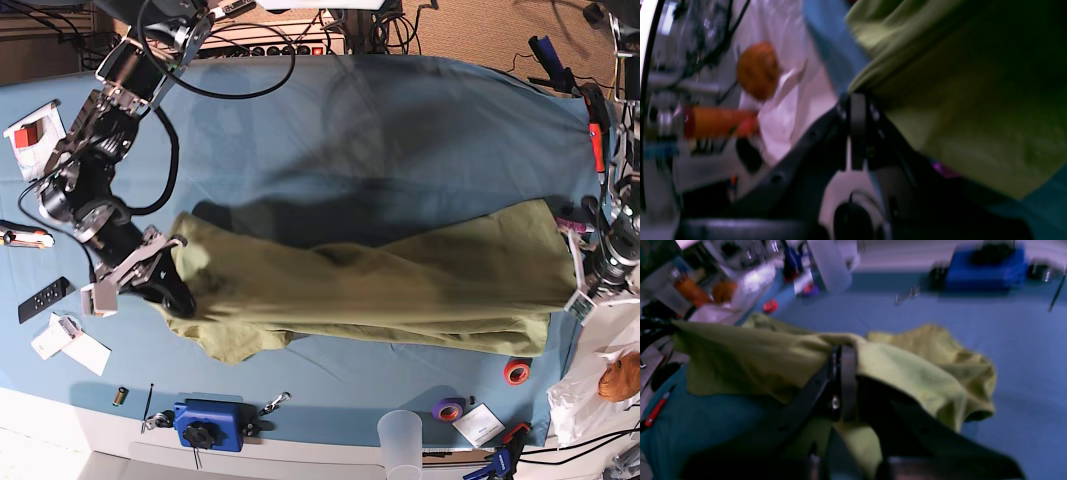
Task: Layout the t-shirt on the table in an organized manner, then fold the t-shirt properly
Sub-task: 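Lift the shirt edge with both grippers and fold it over lengthwise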
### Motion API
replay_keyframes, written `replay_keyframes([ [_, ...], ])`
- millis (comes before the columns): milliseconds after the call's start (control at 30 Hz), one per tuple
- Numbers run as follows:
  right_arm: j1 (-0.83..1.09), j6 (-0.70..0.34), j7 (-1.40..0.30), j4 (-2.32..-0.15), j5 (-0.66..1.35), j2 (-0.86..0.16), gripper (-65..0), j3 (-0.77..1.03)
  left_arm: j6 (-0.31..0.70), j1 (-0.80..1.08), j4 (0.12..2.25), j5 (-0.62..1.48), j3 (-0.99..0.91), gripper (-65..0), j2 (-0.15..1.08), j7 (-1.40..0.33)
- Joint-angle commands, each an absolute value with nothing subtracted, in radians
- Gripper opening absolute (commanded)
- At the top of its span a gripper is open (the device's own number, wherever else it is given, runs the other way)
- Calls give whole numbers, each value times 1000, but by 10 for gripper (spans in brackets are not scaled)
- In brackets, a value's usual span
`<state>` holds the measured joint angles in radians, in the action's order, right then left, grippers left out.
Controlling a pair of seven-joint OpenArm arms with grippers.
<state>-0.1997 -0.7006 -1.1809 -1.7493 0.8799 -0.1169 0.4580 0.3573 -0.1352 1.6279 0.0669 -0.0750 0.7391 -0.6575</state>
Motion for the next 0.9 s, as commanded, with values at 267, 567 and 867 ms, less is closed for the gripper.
replay_keyframes([
  [267, -227, -698, -1324, -1768, 1154, -155, -650, 510, 207, -182, 1694, 313, -185, -650, 799, -1058],
  [567, -62, -698, -1396, -1936, 1249, -188, -650, 612, 290, 38, 1817, 580, -408, -650, 794, -1114],
  [867, 218, -698, -1396, -2097, 1238, -194, -650, 624, 342, 317, 1908, 666, -520, -650, 662, -1156],
])
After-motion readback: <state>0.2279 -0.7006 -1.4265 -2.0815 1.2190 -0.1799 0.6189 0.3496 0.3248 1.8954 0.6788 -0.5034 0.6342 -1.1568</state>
